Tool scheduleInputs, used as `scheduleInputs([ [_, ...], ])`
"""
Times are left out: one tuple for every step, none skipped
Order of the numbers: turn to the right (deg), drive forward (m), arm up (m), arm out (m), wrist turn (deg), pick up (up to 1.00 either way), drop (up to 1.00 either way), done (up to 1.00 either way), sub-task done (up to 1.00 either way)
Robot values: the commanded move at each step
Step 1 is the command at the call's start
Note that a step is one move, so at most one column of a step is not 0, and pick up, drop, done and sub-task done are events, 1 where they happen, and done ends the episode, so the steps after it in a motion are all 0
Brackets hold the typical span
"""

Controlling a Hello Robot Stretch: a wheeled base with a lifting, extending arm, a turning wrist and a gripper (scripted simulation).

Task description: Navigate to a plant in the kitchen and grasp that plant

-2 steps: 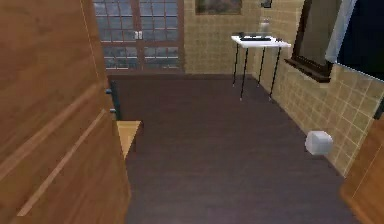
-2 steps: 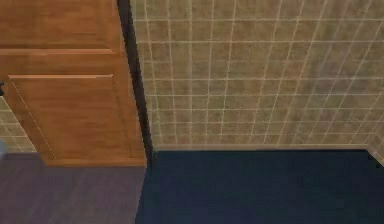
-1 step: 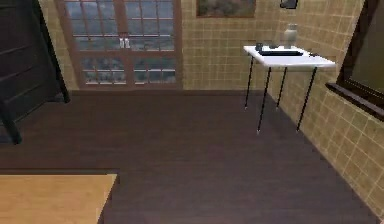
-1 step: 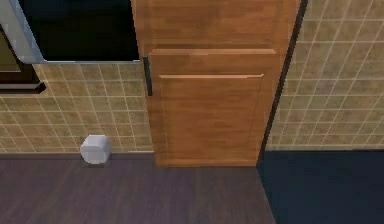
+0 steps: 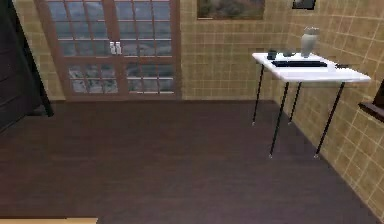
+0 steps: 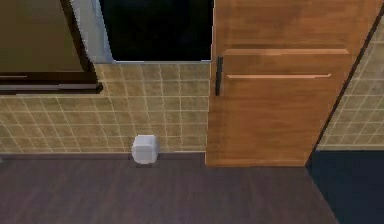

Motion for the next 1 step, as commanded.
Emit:
scheduleInputs([
  [-39.0, 0.00, 0.00, 0.00, 0.0, 0.00, 0.00, 0.00, 0.00],
])
